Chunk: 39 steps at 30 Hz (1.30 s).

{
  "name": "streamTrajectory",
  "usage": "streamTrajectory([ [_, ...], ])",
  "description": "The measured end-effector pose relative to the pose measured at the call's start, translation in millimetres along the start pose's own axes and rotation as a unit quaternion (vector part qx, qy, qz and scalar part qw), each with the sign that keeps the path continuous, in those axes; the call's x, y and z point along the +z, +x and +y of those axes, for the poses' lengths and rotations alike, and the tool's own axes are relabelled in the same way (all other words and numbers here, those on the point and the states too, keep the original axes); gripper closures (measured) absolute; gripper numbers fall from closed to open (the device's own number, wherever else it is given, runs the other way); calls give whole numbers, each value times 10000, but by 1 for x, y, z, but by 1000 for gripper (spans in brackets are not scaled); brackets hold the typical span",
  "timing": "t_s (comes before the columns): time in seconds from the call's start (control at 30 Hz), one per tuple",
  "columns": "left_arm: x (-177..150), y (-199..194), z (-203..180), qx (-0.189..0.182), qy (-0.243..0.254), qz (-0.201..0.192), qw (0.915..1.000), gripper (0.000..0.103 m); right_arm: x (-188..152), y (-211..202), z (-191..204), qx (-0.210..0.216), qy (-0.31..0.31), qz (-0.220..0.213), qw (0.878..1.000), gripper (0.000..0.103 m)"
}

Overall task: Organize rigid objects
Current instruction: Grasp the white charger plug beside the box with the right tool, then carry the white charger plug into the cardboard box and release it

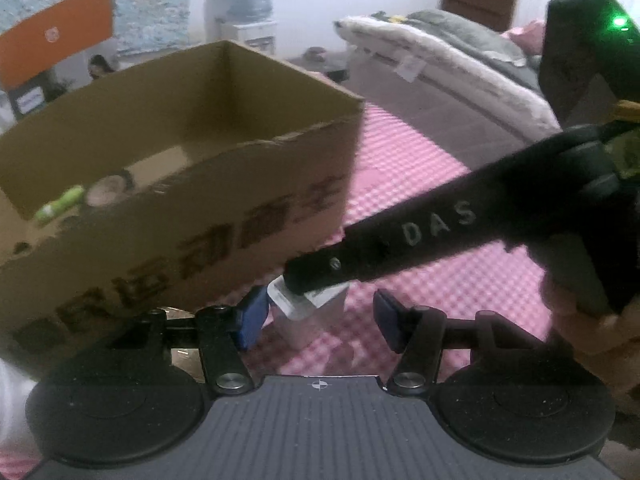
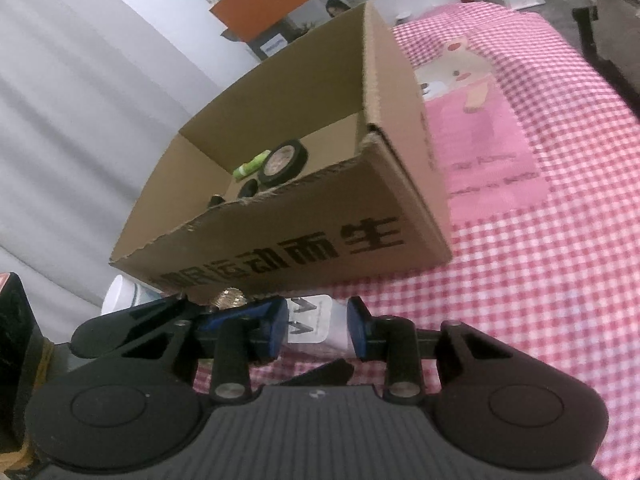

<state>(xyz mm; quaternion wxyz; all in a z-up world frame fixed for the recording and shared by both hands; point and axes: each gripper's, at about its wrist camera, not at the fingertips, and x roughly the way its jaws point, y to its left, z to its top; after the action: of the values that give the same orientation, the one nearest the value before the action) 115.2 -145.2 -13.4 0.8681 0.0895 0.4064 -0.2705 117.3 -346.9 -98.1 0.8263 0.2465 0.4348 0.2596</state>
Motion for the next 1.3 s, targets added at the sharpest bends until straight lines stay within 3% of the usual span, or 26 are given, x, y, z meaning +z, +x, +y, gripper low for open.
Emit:
streamTrajectory([
  [0.13,-7,-5,-10,-193,208,-93,9996,45,-5,-13,-10,-106,98,-44,9999,68],
  [0.4,-6,4,-16,251,527,-129,9982,45,-13,-18,-11,-145,62,-117,9998,63],
  [0.5,-3,12,-16,276,569,-72,9980,53,-12,-17,-11,-109,92,-110,9998,61],
  [0.57,-2,15,-15,193,522,-45,9984,68,-11,-17,-13,-57,102,-106,9999,61],
  [0.77,-3,13,-14,178,307,-68,9993,73,-11,-18,-11,-73,42,-147,9999,64],
  [0.83,-4,9,-13,112,245,-85,9996,77,-13,-19,-8,-90,13,-148,9998,66],
  [1.1,-5,-17,-17,164,155,-346,9991,77,-14,-35,15,-177,-319,-292,9989,68],
  [1.3,7,-57,-17,315,133,-776,9964,77,-7,-65,48,-111,-723,-599,9955,68],
])
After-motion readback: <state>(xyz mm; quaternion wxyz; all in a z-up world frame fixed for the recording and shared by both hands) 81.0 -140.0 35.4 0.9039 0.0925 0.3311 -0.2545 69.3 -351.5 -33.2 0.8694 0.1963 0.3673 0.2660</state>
